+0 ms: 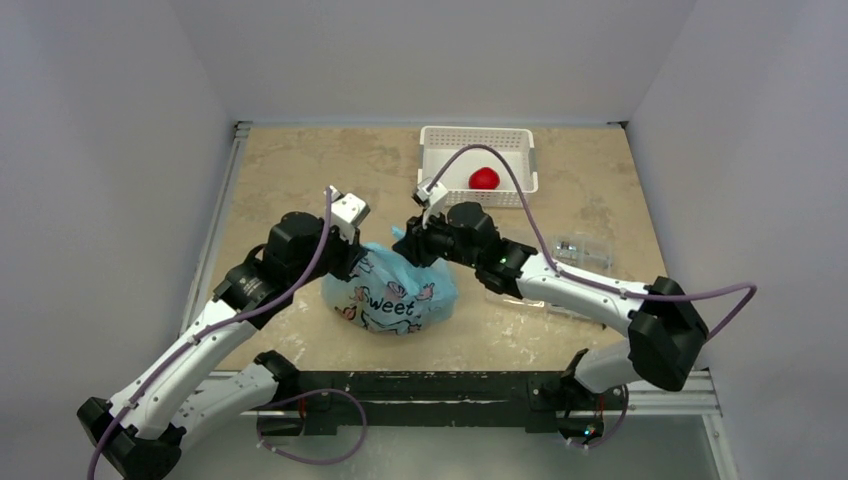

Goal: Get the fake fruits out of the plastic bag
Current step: Adjust the plastic bag at the center of the board.

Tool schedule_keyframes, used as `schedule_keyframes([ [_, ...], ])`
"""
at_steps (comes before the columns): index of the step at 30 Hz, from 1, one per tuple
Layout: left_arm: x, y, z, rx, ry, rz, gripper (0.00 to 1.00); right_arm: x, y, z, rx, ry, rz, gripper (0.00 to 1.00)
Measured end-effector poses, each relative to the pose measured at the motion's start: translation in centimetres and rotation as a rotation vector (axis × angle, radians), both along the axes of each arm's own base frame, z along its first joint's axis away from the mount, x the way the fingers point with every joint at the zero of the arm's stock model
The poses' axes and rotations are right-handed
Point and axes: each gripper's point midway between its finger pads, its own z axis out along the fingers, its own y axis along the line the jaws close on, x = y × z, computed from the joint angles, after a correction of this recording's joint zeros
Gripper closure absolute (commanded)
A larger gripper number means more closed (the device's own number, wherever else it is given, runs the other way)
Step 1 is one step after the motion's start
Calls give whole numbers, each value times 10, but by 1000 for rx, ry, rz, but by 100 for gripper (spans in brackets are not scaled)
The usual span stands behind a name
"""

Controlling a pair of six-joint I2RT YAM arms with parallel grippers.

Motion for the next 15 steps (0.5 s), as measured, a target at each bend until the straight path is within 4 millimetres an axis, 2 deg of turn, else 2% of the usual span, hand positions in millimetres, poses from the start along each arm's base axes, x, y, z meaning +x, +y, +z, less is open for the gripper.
schedule_keyframes([
  [3, -1, 1, 0, 1, 1, 1, 100, -9, -19, -1, 52, 36, -59, 100],
  [6, -1, 4, 2, -3, -5, 18, 100, -14, -47, 14, 173, 59, -155, 100],
  [7, -1, 6, 3, -8, -5, 31, 94, -15, -56, 19, 227, 63, -188, 100],
  [9, -3, 8, 4, -15, -2, 42, 71, -15, -69, 20, 301, 75, -242, 100],
  [12, -11, 7, -1, -9, 38, 20, 38, -18, -79, 9, 347, 115, -290, 100],
  [15, -18, -1, 3, -10, 83, -31, 22, -23, -85, 0, 357, 142, -304, 100],
])
